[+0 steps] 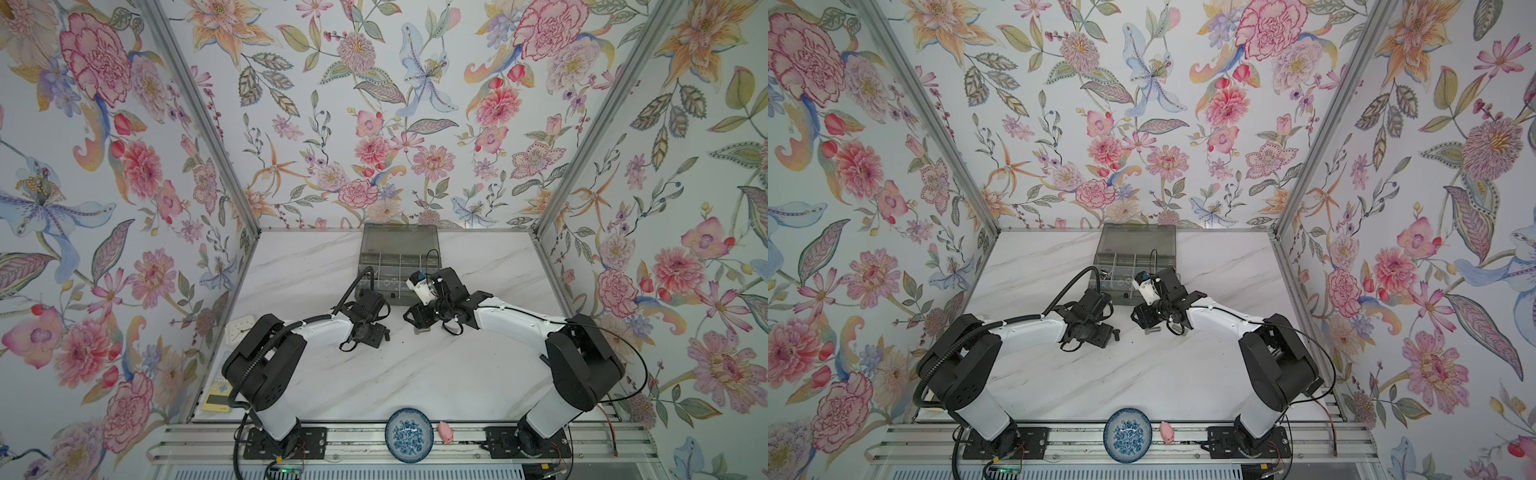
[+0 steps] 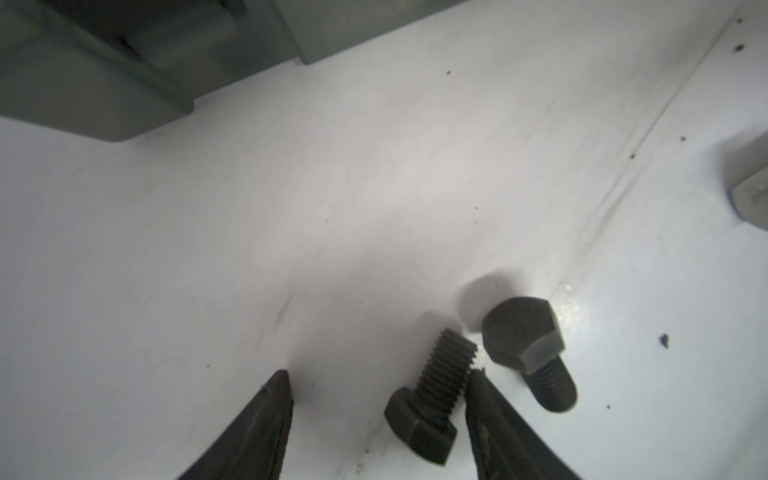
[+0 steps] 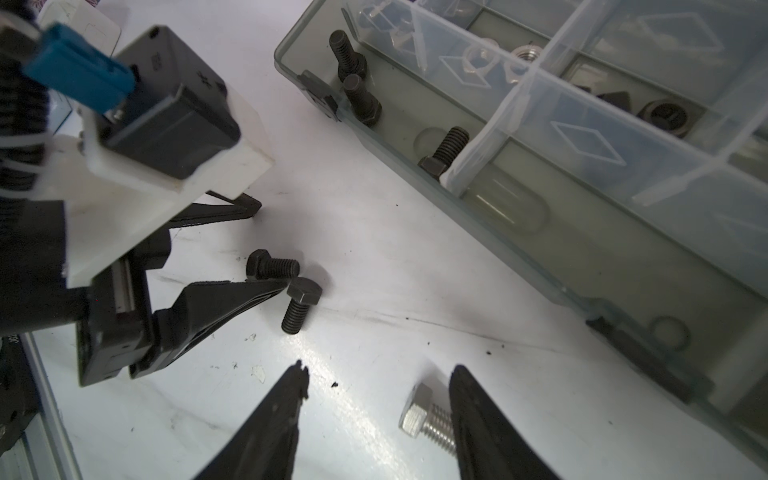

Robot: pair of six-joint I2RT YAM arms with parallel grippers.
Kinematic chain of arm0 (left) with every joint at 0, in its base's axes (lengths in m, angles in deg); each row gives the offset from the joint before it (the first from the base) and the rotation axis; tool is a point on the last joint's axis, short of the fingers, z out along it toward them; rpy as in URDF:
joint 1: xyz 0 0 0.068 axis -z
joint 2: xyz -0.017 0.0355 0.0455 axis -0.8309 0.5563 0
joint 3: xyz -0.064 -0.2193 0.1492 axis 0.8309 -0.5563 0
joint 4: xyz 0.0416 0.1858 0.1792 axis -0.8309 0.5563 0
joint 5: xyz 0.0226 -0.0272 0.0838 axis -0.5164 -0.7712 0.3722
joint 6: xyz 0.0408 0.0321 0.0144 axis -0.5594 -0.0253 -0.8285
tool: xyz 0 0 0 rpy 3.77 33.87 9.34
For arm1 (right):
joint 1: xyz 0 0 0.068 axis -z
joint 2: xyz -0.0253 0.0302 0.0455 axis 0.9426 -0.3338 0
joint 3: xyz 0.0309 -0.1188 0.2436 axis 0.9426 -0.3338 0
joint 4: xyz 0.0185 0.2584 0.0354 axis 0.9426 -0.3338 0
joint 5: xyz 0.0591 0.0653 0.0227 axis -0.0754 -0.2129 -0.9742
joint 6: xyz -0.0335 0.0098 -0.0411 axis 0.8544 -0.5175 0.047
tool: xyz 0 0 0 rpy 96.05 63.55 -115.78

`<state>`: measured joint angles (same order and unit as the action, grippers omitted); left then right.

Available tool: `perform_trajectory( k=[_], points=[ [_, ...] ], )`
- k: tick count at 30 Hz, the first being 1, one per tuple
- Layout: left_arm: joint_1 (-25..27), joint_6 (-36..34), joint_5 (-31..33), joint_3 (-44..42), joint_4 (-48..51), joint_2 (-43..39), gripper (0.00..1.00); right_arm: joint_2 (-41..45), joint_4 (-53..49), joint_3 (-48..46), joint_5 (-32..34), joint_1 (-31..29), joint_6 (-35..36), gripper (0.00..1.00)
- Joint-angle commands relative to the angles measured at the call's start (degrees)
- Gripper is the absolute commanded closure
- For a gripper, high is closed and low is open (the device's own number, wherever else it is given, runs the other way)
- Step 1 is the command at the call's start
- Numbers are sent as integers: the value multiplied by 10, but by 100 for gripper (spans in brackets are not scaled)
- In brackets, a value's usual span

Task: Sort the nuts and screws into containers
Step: 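Lower the open left gripper around a black hex bolt and close it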

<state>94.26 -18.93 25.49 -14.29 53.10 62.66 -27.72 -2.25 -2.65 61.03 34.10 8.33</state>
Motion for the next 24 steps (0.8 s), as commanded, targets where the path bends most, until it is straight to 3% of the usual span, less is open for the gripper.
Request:
perform_trajectory(
  k=[1,16,24],
  points=[
    [9,4,-24,-14,6,-3,36,-2,-5,-9,3,-2,2,41],
    [10,-1,-61,-16,2,6,55,2,-6,-11,6,-2,0,41],
    [11,-2,-56,-16,11,5,60,-4,-6,-6,4,-2,0,41]
  ],
)
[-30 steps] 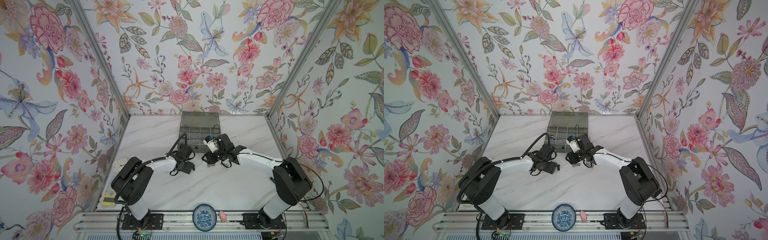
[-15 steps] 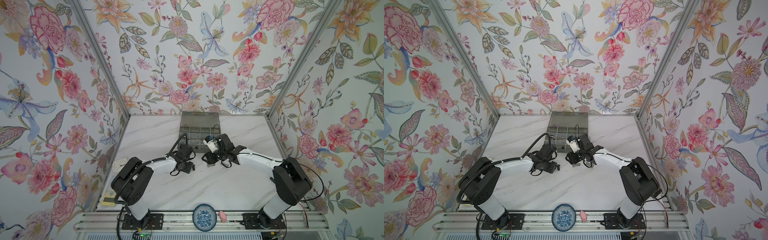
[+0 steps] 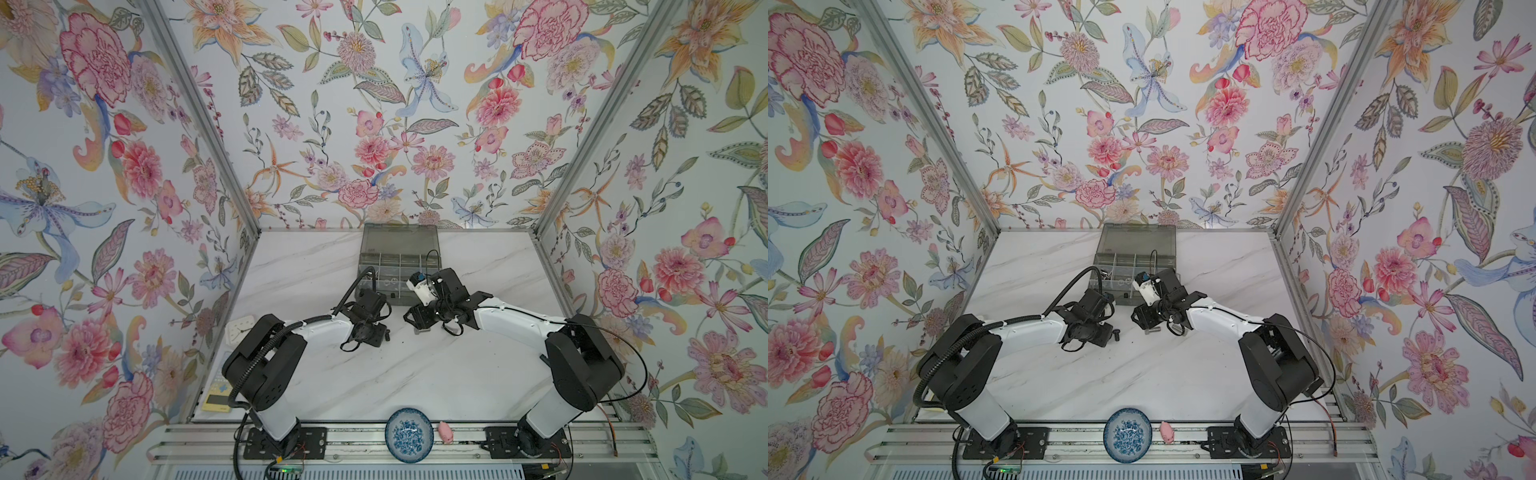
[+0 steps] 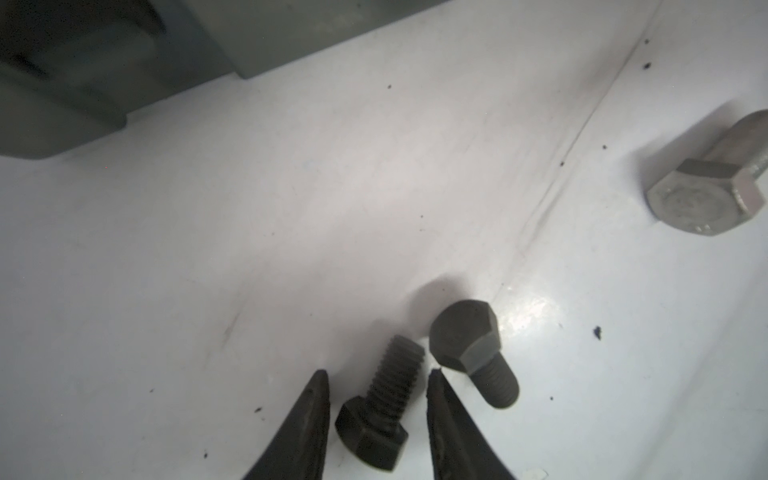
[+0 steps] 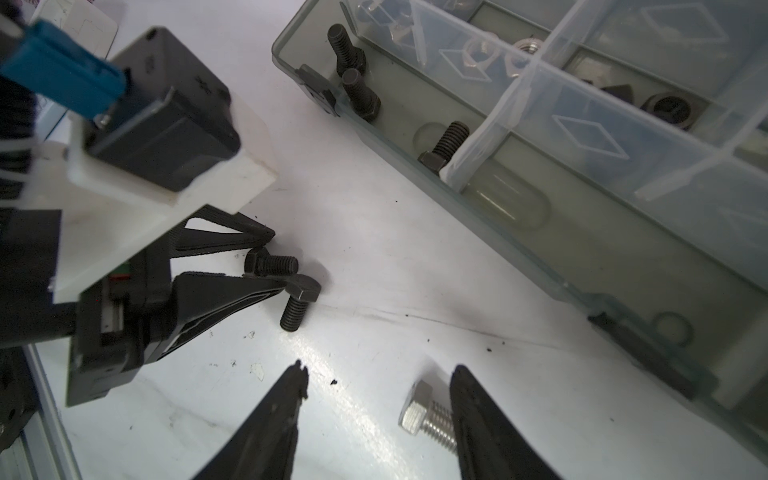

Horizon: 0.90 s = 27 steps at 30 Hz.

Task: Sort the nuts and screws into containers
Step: 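Lower the open left gripper around a black hex bolt and close it, then lift the black bolt with the left gripper and carry it over the box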

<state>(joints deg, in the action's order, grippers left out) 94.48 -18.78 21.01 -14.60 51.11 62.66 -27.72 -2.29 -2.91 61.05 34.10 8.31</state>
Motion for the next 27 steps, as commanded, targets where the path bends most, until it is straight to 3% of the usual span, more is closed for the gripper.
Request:
perform_trajectory(
  k=[1,16,22,27],
  points=[
    [9,-3,-11,-13,32,5,61,-3,-5,-4,4,-2,1,41],
    [7,-1,6,-9,36,-9,83,-2,-6,0,3,-1,1,41],
    [-2,-15,30,22,52,-40,84,-2,-6,0,1,0,1,41],
    [-43,-39,28,79,56,-71,85,3,-6,-1,-1,1,-1,41]
  ],
)
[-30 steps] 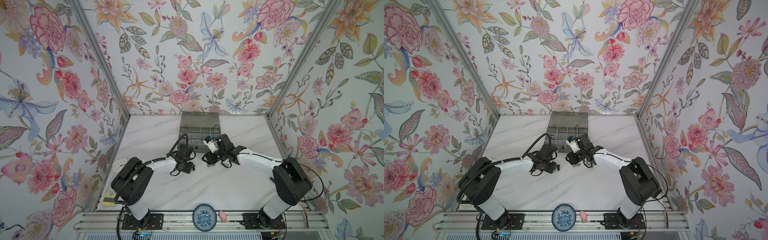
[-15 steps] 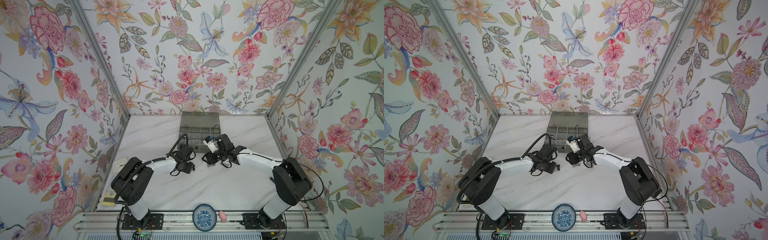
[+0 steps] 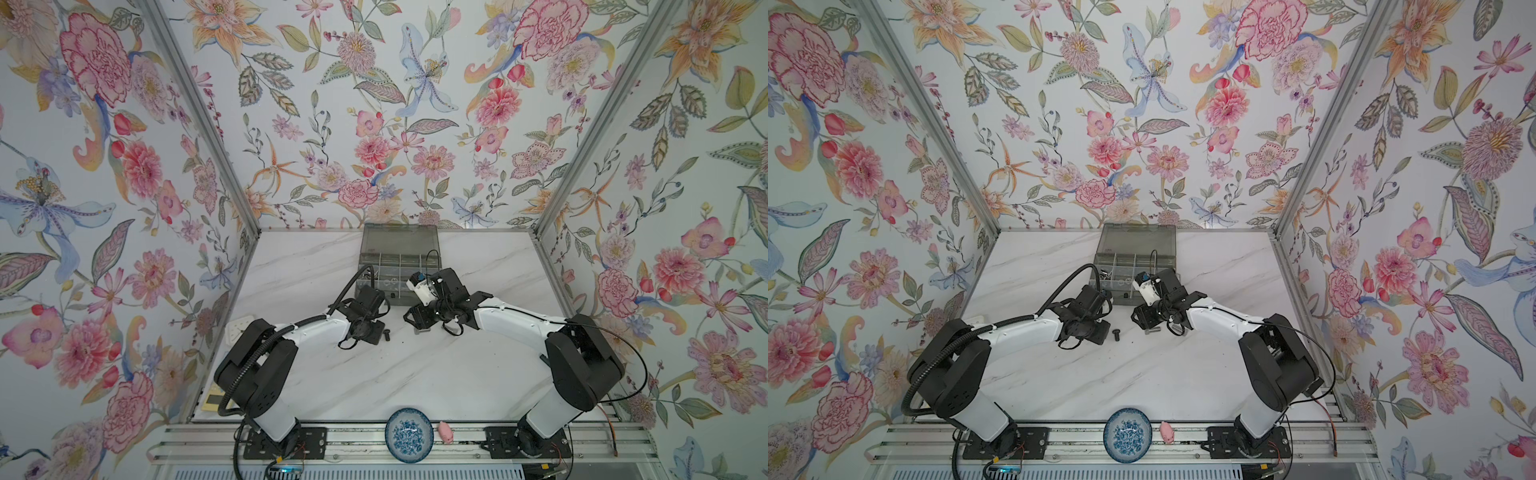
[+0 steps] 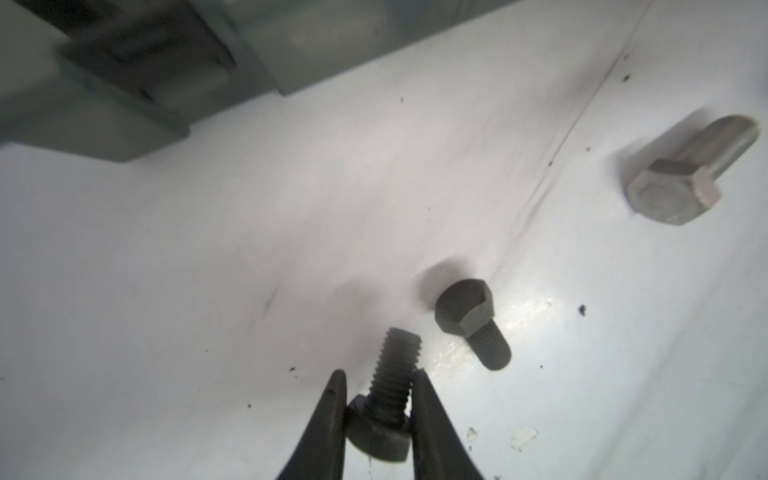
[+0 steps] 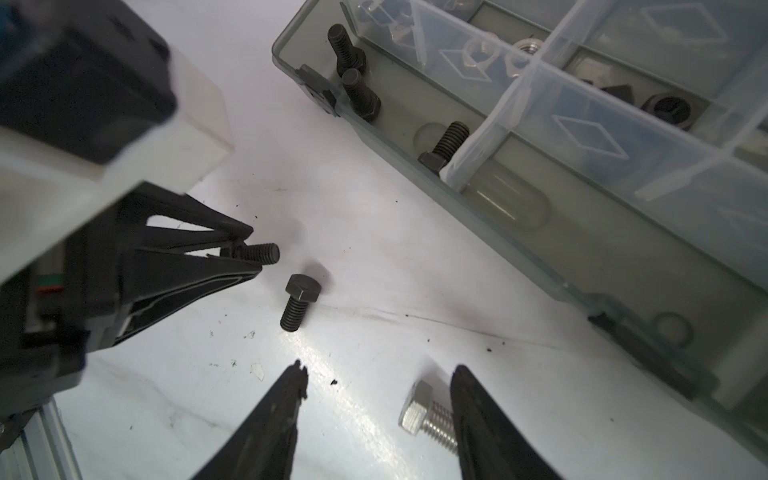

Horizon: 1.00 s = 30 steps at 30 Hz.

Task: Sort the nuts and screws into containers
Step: 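Lift the black bolt with the left gripper and carry it over the box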

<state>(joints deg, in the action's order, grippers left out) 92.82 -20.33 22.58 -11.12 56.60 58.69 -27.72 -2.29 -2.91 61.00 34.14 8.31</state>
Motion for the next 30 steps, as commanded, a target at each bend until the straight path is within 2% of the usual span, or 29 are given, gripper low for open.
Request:
perform_trajectory(
  k=[1,6,11,21,30],
  points=[
    [-35,-28,9,51,-4,-31,85,4,-5,-1,0,1,0,41],
    [-83,-52,-20,85,-53,-7,87,6,-6,-2,2,1,-2,41],
    [-107,-65,-52,111,-91,42,89,8,-6,-4,5,2,-5,41],
    [-117,-90,-58,159,-98,105,89,20,-8,-10,11,5,-7,41],
    [-123,-103,-59,166,-111,119,82,20,-9,-10,12,5,-8,40]
  ],
)
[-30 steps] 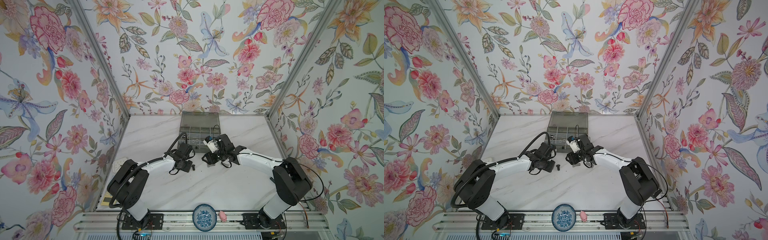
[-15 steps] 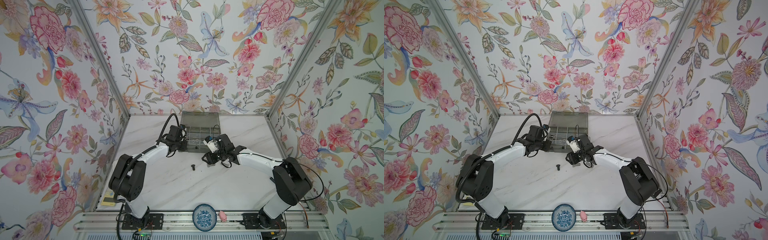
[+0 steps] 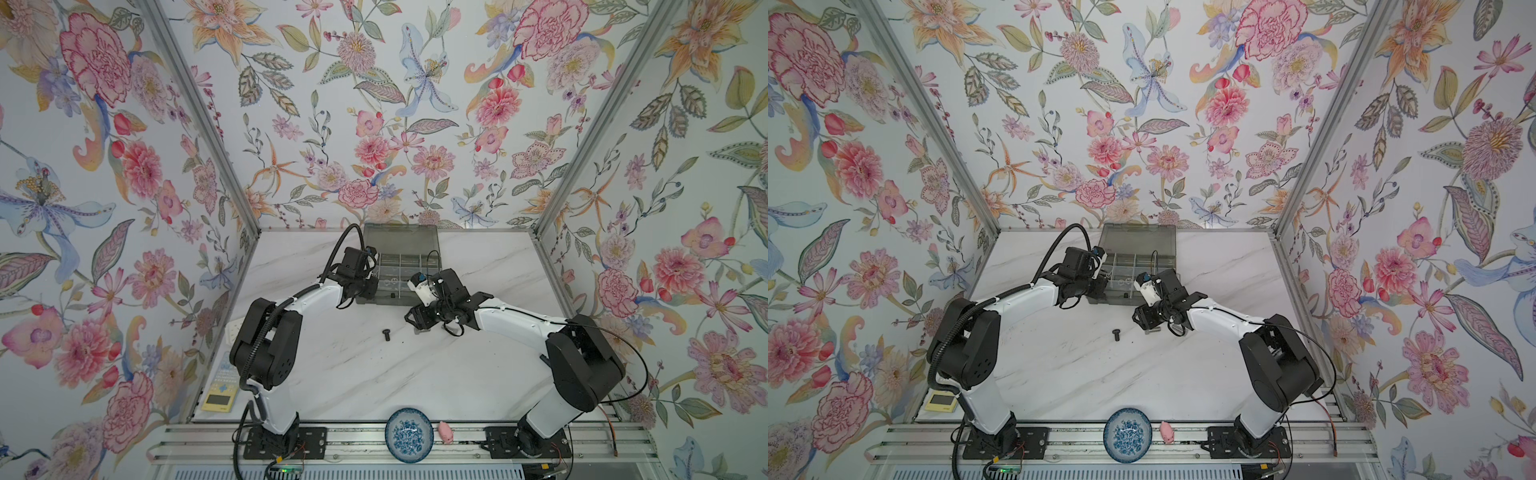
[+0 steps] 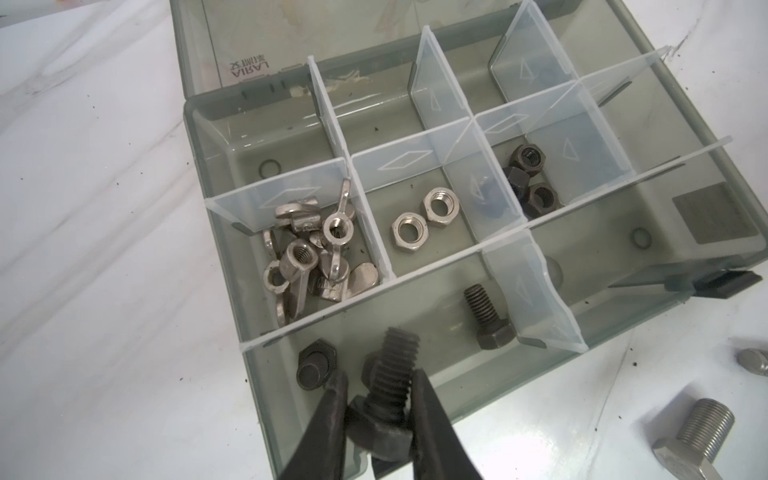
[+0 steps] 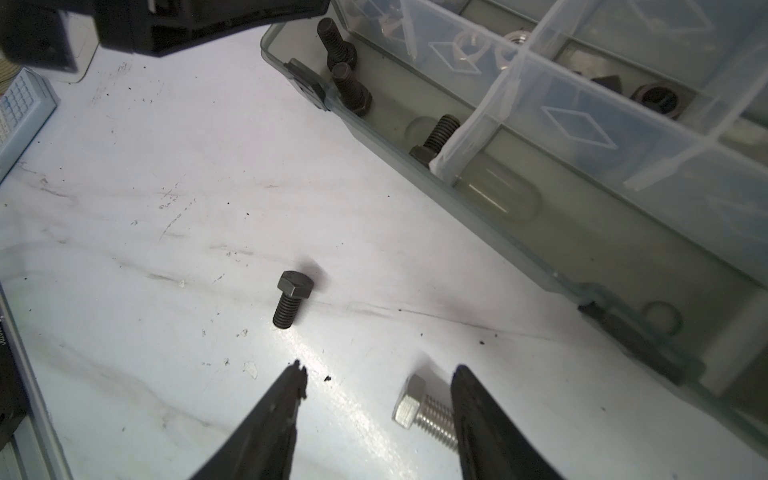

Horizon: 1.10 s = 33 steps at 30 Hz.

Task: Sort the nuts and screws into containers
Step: 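Lift the black bolt with the left gripper and carry it over the box, then open the left gripper to drop the black bolt into the nearest compartment, then close the right gripper on the last black bolt while the left draws back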

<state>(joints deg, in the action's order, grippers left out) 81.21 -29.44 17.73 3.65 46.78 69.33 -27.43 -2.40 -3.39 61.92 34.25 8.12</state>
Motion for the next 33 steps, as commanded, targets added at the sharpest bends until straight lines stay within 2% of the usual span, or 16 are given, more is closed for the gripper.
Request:
perform_trajectory(
  k=[1,4,10,18,25,26,30,33],
  points=[
    [-7,-11,-14,19,-14,16,82,17,-8,-5,3,4,-6,40],
    [-7,-9,-18,18,-16,23,81,17,-9,-5,2,4,-6,40],
    [-7,-2,-14,19,-15,30,66,18,-8,-7,3,4,-6,40],
    [-7,2,-11,23,-11,27,53,17,-8,-6,0,4,-6,40],
    [-7,8,0,13,2,-22,45,10,-8,2,6,-4,-19,39],
    [-7,9,3,8,1,-34,44,6,-8,7,8,-20,-22,39],
    [-7,20,10,-15,1,-79,31,-16,-9,29,24,-55,-38,39],
    [-7,41,23,-49,-8,-115,13,-39,-9,47,39,-79,-60,39]
  ],
)
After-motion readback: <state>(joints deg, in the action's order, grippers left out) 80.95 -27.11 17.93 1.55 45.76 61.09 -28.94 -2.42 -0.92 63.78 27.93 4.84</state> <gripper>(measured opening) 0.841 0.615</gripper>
